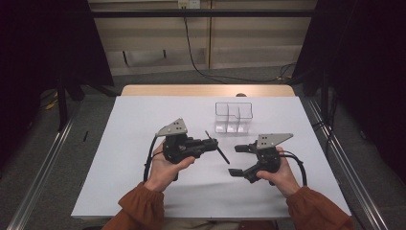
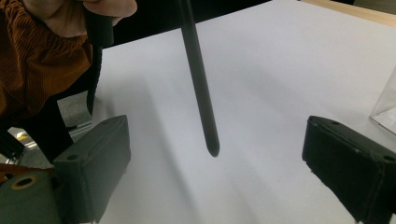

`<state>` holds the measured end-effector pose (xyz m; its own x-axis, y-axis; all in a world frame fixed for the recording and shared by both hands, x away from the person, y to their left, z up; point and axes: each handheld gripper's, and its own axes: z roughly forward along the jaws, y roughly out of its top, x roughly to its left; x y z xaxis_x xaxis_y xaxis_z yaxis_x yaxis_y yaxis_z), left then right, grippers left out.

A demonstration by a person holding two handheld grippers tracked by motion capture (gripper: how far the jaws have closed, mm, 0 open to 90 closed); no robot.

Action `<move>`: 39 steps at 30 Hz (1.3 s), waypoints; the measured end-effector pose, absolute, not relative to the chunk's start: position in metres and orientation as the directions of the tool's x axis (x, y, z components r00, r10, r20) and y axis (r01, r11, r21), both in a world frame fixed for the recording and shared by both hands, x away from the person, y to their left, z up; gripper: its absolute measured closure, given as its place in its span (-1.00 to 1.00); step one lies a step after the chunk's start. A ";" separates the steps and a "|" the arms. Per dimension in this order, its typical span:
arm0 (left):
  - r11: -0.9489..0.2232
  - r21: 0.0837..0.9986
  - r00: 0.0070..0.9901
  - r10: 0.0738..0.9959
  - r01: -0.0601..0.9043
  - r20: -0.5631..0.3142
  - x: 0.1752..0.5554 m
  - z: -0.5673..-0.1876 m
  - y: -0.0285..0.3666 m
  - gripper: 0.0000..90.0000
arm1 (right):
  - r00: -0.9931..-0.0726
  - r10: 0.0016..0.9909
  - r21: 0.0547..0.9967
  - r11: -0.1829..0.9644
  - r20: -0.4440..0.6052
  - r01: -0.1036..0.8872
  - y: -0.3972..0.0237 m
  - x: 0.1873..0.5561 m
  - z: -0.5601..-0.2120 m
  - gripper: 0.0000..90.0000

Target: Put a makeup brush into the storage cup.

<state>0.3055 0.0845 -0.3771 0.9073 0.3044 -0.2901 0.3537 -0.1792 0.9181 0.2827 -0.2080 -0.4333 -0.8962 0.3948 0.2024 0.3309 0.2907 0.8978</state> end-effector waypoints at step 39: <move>-0.406 0.846 0.922 0.313 0.345 -0.226 0.313 -0.344 0.084 0.87 | -0.889 0.432 0.928 0.248 0.151 0.278 -0.214 0.278 -0.426 -0.97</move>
<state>0.3130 0.0840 -0.3444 0.9224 0.3134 -0.2258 0.3450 -0.4056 0.8465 0.2782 -0.2135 -0.4257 -0.8890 0.4323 0.1508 0.2780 0.2480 0.9280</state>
